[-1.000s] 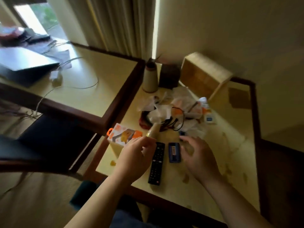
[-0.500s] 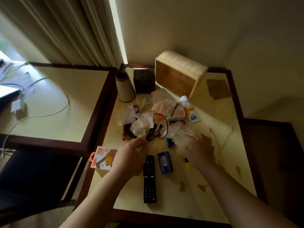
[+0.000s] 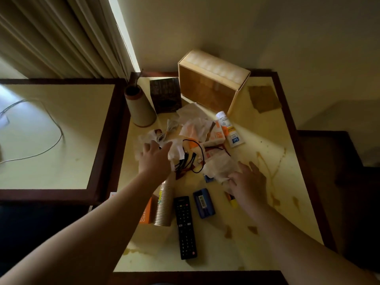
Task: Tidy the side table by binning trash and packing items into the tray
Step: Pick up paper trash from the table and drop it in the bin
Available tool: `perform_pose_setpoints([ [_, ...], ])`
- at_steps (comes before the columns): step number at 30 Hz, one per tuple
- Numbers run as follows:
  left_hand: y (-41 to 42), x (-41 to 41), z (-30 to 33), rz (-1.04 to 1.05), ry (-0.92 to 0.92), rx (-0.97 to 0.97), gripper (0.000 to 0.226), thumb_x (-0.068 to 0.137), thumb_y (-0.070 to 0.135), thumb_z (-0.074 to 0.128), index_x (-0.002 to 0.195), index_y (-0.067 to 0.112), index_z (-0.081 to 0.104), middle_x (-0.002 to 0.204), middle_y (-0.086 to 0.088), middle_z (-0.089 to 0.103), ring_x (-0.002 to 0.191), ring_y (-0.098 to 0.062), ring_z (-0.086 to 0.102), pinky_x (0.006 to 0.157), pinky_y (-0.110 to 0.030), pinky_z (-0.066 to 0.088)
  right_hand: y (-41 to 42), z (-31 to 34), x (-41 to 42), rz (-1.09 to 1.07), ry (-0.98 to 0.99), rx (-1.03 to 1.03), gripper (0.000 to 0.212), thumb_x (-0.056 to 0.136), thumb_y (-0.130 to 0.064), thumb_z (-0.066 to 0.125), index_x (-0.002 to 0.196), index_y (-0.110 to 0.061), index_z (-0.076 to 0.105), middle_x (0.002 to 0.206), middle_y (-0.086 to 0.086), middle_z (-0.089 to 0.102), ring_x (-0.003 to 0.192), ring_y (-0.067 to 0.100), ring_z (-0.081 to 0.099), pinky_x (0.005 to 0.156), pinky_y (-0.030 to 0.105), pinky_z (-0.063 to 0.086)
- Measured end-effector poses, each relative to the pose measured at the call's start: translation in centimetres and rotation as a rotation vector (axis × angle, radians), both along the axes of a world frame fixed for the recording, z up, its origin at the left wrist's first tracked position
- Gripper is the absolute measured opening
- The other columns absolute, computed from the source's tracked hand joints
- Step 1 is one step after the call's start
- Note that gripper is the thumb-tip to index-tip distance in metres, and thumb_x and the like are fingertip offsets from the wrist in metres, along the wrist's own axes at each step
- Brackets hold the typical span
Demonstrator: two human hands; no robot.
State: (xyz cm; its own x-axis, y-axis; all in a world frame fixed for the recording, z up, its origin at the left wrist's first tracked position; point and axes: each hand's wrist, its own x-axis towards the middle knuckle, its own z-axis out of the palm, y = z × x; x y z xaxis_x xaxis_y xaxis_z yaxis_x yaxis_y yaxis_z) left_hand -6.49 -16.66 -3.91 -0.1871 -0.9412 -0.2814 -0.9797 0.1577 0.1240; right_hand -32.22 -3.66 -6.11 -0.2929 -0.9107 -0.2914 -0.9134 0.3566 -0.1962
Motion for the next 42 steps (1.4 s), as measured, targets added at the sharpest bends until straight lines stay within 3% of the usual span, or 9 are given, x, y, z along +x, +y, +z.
perform_pose_setpoints([
  [5, -1.9, -0.1, 0.0, -0.092, -0.068, -0.063, 0.070, 0.093, 0.045, 0.069, 0.154, 0.040, 0.035, 0.160, -0.011, 0.029, 0.145, -0.036, 0.025, 0.113, -0.048, 0.033, 0.6, 0.4, 0.2, -0.061, -0.085, -0.070, 0.017, 0.102, -0.036, 0.058, 0.105, -0.037, 0.075, 0.159, -0.007, 0.044, 0.154, 0.024, 0.021, 0.114, 0.044, 0.027],
  [10, -2.7, -0.2, -1.2, -0.101, -0.079, -0.039, 0.059, 0.091, 0.052, 0.068, 0.146, 0.040, 0.050, 0.154, -0.008, 0.036, 0.143, -0.034, 0.027, 0.113, -0.047, 0.033, 1.4, 1.2, 0.7, -0.145, -0.150, -0.192, 0.015, 0.098, -0.028, 0.063, 0.102, -0.031, 0.078, 0.153, -0.006, 0.052, 0.150, 0.024, 0.030, 0.111, 0.046, 0.032],
  [13, -2.9, 0.0, -2.1, -0.082, -0.025, -0.095, 0.031, 0.094, 0.047, 0.066, 0.121, 0.033, 0.070, 0.148, -0.006, 0.046, 0.138, -0.034, 0.034, 0.109, -0.049, 0.037, 1.9, 1.5, 1.0, -0.175, -0.191, -0.268, 0.015, 0.096, -0.025, 0.066, 0.103, -0.029, 0.078, 0.149, -0.007, 0.056, 0.148, 0.022, 0.033, 0.112, 0.046, 0.032],
  [16, -2.7, 0.4, -2.6, -0.073, 0.051, -0.131, 0.019, 0.094, 0.042, 0.068, 0.106, 0.029, 0.076, 0.140, -0.004, 0.054, 0.132, -0.034, 0.040, 0.103, -0.049, 0.041, 2.0, 1.8, 1.1, -0.177, -0.223, -0.323, 0.014, 0.094, -0.022, 0.069, 0.103, -0.027, 0.078, 0.144, -0.005, 0.060, 0.145, 0.023, 0.037, 0.110, 0.047, 0.034],
  [23, 0.5, 1.6, -0.4, 0.121, 0.314, -0.262, 0.021, 0.093, 0.036, 0.072, 0.109, 0.023, 0.076, 0.133, -0.004, 0.061, 0.126, -0.035, 0.043, 0.097, -0.045, 0.044, 1.4, 2.5, 1.3, -0.219, -0.280, -0.444, 0.010, 0.092, -0.019, 0.073, 0.101, -0.021, 0.078, 0.136, -0.001, 0.064, 0.142, 0.026, 0.042, 0.109, 0.042, 0.032],
  [28, 4.9, 4.1, 1.1, 0.251, 0.412, -0.267, 0.024, 0.092, 0.034, 0.073, 0.112, 0.022, 0.076, 0.133, -0.002, 0.061, 0.123, -0.035, 0.043, 0.091, -0.039, 0.042, -0.1, 3.4, 1.4, -0.198, -0.266, -0.528, 0.014, 0.091, -0.021, 0.074, 0.105, -0.019, 0.077, 0.131, 0.001, 0.066, 0.136, 0.028, 0.046, 0.106, 0.056, 0.045],
  [33, 8.3, 5.9, 1.2, 0.284, 0.444, -0.206, 0.019, 0.088, 0.030, 0.078, 0.107, 0.026, 0.078, 0.130, 0.000, 0.064, 0.123, -0.032, 0.043, 0.090, -0.039, 0.039, -3.3, 3.9, 1.3, -0.004, -0.249, -0.435, 0.019, 0.087, -0.021, 0.078, 0.104, -0.015, 0.078, 0.120, 0.005, 0.068, 0.121, 0.027, 0.053, 0.099, 0.049, 0.051],
  [38, 10.0, 6.2, 2.0, 0.221, 0.444, -0.198, 0.017, 0.086, 0.028, 0.081, 0.104, 0.028, 0.080, 0.127, 0.002, 0.067, 0.121, -0.031, 0.046, 0.088, -0.039, 0.038, -5.4, 4.1, 1.6, 0.180, -0.227, -0.154, 0.025, 0.090, -0.020, 0.066, 0.112, -0.019, 0.078, 0.131, 0.000, 0.067, 0.125, 0.026, 0.054, 0.099, 0.043, 0.049],
  [42, 9.9, 6.4, 2.1, 0.183, 0.424, -0.176, 0.012, 0.089, 0.033, 0.078, 0.100, 0.029, 0.079, 0.130, 0.005, 0.066, 0.124, -0.029, 0.045, 0.092, -0.042, 0.042, -5.1, 4.2, 1.7, 0.117, -0.247, -0.188, 0.021, 0.092, -0.020, 0.064, 0.107, -0.016, 0.078, 0.118, 0.004, 0.070, 0.114, 0.027, 0.060, 0.089, 0.042, 0.054],
])
